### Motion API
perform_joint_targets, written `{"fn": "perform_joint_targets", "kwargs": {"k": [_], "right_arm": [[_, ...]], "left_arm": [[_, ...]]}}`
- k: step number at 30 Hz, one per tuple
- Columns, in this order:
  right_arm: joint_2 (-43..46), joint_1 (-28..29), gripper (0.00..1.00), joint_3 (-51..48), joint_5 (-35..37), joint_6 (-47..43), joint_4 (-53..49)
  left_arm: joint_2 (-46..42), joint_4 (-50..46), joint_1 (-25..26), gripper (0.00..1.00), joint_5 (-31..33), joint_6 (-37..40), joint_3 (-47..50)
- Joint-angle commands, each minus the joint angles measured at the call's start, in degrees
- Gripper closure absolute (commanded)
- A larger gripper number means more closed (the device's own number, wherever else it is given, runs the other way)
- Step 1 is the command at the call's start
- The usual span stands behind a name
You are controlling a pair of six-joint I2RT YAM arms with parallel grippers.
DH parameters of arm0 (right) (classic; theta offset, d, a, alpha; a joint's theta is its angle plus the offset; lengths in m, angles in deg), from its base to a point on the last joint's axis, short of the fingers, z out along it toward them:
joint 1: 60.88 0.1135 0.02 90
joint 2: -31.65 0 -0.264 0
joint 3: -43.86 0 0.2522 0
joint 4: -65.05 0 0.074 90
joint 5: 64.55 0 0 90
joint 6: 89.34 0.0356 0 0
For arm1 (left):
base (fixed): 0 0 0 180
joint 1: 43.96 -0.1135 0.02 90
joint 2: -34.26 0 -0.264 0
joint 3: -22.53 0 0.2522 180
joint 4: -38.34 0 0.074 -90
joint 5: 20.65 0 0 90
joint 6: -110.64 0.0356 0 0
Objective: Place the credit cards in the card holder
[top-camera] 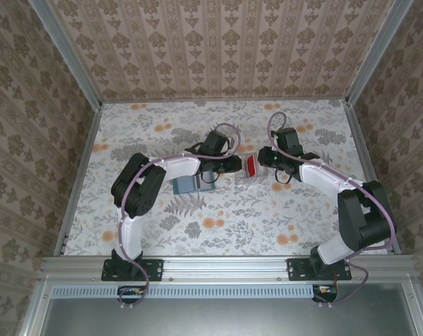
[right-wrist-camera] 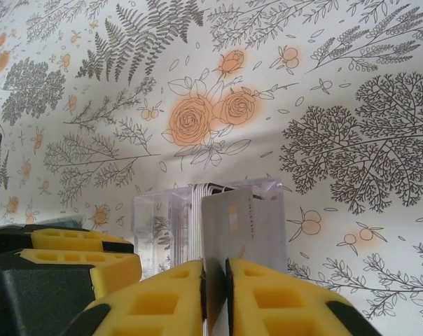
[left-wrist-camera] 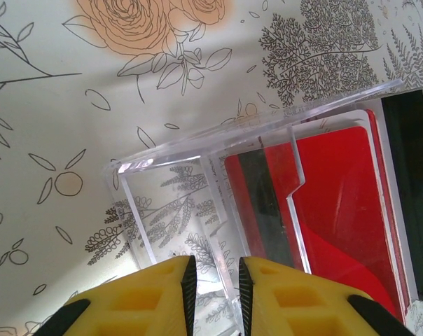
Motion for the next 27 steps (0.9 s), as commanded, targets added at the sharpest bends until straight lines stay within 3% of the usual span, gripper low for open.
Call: {"fn": "perform_joint_targets", "kwargs": {"k": [1, 15, 21, 27], "right_arm": [[2.0, -0.1, 0.85, -0.7, 1.0, -0.5, -1.1], [12.3, -0.3, 0.92, -0.9, 6.9, -3.6, -2.3], [16.4, 0.6, 0.91, 0.6, 1.4, -4.7, -5.1], [14.7, 4.6, 0.91, 2.9, -5.8, -4.8, -7.5]], "left_arm": [[-0.2, -1.2, 0.2, 0.74, -0.3, 0.4, -1.8], [-8.9, -2.6, -1.9, 0.74, 2.9, 4.0, 2.5], [-18.2, -5.0, -4.8, 0.74, 7.1, 6.2, 10.0], [-26.0, -8.8, -9.5, 0.74, 10.6, 6.5, 18.8]]}}
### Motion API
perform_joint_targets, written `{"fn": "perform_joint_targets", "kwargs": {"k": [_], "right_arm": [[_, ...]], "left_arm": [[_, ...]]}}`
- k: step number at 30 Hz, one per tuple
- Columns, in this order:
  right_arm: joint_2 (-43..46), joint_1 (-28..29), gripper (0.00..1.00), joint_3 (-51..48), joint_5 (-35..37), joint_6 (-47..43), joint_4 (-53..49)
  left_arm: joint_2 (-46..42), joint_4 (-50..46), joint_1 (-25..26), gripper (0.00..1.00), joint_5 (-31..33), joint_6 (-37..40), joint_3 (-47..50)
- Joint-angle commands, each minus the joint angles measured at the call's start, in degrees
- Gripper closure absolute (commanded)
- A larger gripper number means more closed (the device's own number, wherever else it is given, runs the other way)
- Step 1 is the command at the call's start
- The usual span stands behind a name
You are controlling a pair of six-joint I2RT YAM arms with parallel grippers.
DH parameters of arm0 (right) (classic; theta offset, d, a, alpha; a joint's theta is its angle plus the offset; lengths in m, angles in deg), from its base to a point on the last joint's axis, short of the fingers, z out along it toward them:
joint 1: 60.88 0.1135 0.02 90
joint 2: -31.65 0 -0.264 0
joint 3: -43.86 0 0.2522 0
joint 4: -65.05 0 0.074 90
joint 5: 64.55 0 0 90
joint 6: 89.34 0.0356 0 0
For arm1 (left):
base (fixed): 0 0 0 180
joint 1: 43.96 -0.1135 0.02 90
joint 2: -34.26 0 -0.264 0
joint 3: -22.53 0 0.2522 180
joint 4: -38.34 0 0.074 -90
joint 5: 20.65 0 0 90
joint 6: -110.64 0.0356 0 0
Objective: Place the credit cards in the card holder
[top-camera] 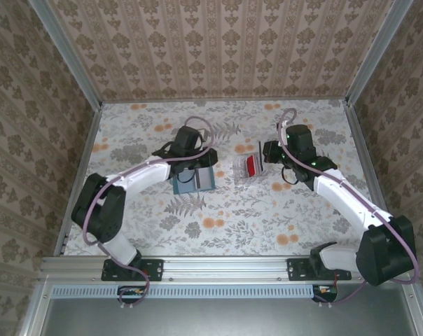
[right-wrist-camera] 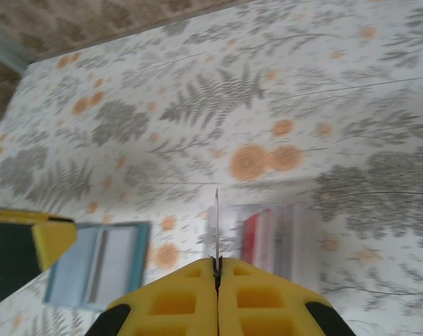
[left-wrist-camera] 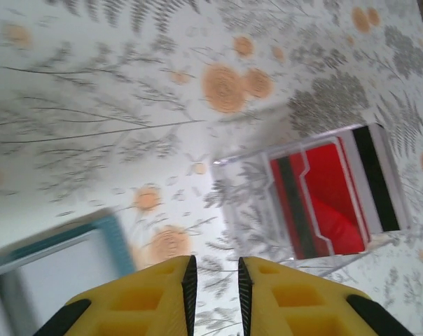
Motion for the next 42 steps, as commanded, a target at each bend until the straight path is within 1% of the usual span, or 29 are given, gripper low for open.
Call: {"fn": "perform_joint_targets", "kwargs": {"k": [1, 3, 7, 11, 12, 13, 17, 21, 26, 33, 38, 42], "right_arm": [[-0.7, 2.8, 0.91, 2.2, -5.4, -0.8, -2.5], [-1.5, 4.3, 0.91, 2.8, -6.4, 0.2, -2.2], [-6.0, 7.5, 0.91, 3.8, -12.8, 3.7, 2.1], [-14.3, 11.6, 0.91, 4.2, -17.4, 8.8, 9.5], [-16.2, 12.6, 0.91, 4.4, -18.1, 10.3, 11.6], [-17.9, 13.4, 0.91, 4.5, -18.4, 11.4, 13.3], [-24.9, 16.1, 0.91, 5.8, -17.1, 17.2, 17.9], [-30.2, 17.4, 0.92, 7.5, -17.4, 21.2, 21.4], [-34.7, 18.8, 0.91, 10.3, -16.4, 22.4, 21.9], [-39.2, 19.0, 0.91, 12.6, -15.2, 23.5, 22.4], [-40.6, 18.7, 0.91, 12.9, -13.6, 23.6, 22.3], [-42.0, 18.7, 0.91, 14.0, -14.5, 24.1, 23.2]], "left_arm": [[-3.6, -4.7, -3.0, 0.74, 2.8, 1.5, 5.3], [-5.5, -5.2, -4.5, 0.74, 3.0, 1.1, 8.2], [-9.3, -5.9, -6.9, 0.74, 3.2, -0.2, 13.6], [-11.0, -6.0, -8.2, 0.74, 3.1, -1.4, 17.2], [-11.1, -6.5, -9.9, 0.74, 3.0, -1.6, 17.6], [-11.1, -7.1, -10.3, 0.74, 3.0, -1.6, 17.7], [-11.1, -8.7, -11.6, 0.74, 5.0, -1.8, 19.3], [-9.8, -7.6, -13.6, 0.75, 4.1, -1.7, 20.7], [-7.4, -6.4, -14.7, 0.75, 3.5, -1.3, 21.3], [-6.6, -5.3, -15.1, 0.78, 3.6, -1.4, 22.4], [-6.7, -3.1, -15.1, 0.81, 2.2, -2.5, 23.8], [-6.1, -1.6, -15.1, 0.82, 1.5, -3.1, 24.4]]}}
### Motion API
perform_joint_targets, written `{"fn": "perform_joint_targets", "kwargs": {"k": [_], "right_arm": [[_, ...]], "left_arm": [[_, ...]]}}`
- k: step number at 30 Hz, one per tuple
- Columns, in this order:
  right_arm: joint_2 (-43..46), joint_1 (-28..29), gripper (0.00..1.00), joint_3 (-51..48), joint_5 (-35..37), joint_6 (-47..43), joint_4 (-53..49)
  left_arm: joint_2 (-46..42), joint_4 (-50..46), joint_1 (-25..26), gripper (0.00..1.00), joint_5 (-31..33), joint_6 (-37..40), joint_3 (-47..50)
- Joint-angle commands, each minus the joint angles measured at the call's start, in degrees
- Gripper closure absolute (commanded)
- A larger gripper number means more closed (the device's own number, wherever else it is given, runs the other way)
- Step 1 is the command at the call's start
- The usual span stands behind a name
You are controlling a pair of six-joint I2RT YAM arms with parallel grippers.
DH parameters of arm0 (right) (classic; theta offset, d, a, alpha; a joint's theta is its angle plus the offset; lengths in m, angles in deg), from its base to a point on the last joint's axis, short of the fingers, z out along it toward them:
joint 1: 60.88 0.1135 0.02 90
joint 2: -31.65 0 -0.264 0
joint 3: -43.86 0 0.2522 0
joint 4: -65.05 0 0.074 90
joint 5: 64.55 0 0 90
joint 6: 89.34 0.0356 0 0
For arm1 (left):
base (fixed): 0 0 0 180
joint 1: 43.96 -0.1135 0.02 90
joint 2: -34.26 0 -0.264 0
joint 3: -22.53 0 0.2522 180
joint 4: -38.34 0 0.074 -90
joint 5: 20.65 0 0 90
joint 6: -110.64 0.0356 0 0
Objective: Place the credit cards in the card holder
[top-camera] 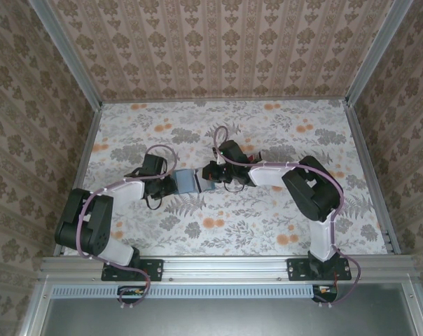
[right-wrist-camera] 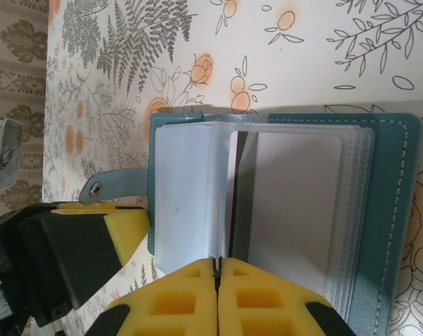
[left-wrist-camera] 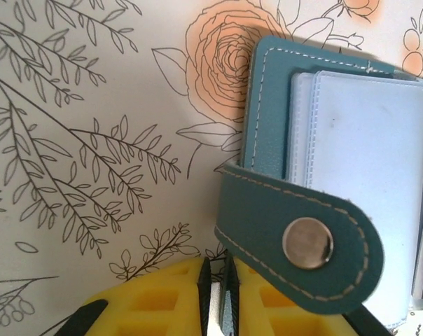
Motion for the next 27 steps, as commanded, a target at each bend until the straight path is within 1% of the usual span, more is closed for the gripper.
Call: {"fn": "perform_joint_targets", "kwargs": {"k": [1, 10, 17, 27], "right_arm": [[-1.9, 0.0, 0.91, 2.5, -0.2, 1.3, 1.9], [-3.3, -0.1, 0.91, 4.0, -0.2, 1.3, 1.5], [-3.7, -0.1, 0.91, 3.2, 2.8, 2.2, 1.2], [-4.9, 0.1, 0.91, 3.6, 3.8, 4.1, 1.9]], "left_arm": [[1.4, 1.5, -0.1, 0.82, -1.5, -1.4, 1.8], [2.4, 2.4, 0.6, 0.85, -2.0, -1.7, 1.4], [2.2, 2.7, 1.2, 0.85, -1.9, -2.1, 1.6], [3.3, 3.7, 2.5, 0.85, -1.4, -2.8, 1.3]]}}
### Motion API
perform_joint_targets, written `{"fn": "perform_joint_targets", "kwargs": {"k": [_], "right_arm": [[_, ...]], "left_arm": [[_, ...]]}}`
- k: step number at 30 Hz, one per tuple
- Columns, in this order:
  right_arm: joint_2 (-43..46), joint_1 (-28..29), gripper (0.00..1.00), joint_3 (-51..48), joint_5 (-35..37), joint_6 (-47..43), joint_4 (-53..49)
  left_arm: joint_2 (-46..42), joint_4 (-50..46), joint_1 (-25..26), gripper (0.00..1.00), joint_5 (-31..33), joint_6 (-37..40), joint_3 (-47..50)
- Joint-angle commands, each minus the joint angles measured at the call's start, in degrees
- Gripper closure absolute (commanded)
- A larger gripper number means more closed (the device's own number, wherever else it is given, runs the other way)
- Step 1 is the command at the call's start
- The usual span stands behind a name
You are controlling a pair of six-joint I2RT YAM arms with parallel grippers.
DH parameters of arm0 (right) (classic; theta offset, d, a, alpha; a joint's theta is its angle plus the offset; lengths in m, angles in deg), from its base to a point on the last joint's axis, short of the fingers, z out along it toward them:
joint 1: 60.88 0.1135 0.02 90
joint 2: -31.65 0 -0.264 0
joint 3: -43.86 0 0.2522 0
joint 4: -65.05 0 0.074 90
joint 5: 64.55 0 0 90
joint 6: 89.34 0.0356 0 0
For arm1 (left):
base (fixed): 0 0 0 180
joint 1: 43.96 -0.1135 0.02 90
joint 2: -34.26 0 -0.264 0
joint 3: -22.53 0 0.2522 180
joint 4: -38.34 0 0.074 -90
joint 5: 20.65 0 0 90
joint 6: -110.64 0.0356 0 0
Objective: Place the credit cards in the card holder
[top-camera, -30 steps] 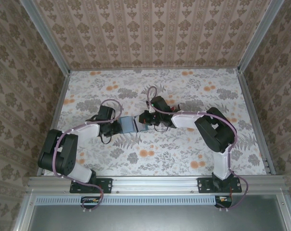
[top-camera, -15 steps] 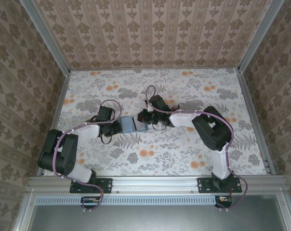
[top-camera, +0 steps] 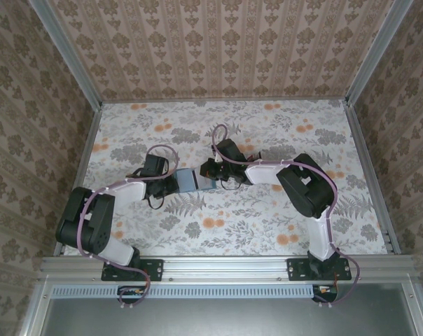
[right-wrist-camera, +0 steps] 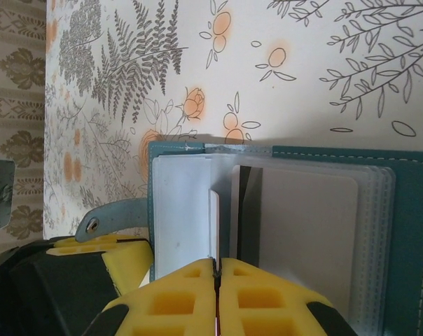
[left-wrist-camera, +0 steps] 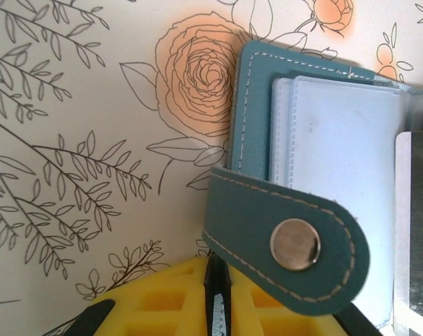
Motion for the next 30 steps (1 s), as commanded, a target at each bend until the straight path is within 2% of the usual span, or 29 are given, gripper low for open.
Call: {"fn": "perform_joint_targets", "kwargs": {"k": [1, 17, 30], "right_arm": [[-1.7, 0.1, 0.91, 1.1, 2.2, 1.3, 0.1], [-3.9, 0.2, 0.9, 3.4, 2.6, 0.8, -1.4], [0.8, 0.9, 0.91, -3.6, 12.9, 3.1, 2.6]], "left_arm": [[2.5, 0.2, 1.4, 0.85, -1.2, -1.3, 1.1], [2.6, 0.6, 1.9, 0.85, -0.8, -1.6, 1.2], [3.0, 1.5, 2.4, 0.86, -0.7, -2.1, 1.5]]}}
